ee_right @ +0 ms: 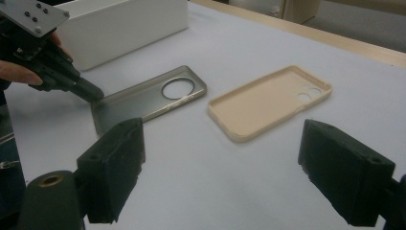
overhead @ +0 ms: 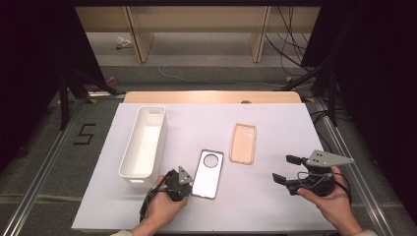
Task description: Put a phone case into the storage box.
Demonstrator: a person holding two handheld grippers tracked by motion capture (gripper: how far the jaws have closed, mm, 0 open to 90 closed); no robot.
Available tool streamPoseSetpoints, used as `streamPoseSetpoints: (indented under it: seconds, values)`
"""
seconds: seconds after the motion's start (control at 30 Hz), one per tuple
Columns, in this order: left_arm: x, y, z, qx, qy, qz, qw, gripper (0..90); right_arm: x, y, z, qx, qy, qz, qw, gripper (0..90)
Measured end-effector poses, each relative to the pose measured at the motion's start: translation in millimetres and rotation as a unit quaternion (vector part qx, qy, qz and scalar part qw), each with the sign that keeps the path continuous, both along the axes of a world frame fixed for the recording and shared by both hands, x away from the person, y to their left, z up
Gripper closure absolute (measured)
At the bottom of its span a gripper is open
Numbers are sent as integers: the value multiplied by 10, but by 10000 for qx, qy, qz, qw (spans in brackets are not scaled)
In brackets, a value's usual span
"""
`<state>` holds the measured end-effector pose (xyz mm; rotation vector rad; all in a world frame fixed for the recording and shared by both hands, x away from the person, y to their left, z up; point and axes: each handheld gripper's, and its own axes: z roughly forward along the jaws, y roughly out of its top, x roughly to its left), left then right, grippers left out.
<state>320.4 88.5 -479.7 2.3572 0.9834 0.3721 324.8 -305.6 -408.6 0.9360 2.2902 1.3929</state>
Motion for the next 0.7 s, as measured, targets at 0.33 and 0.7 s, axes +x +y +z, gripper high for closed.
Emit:
streamPoseSetpoints:
  seconds: [0.33, 0.7]
  values:
    - [-43, -72, 1, -51, 36, -164, 9998, 899, 1, -1, -1, -3, -6, -2, 10000, 172]
    - [-49, -94, -3, -88, 21, -281, 9996, 898, 1, 1, -2, -14, 5, -13, 10000, 172]
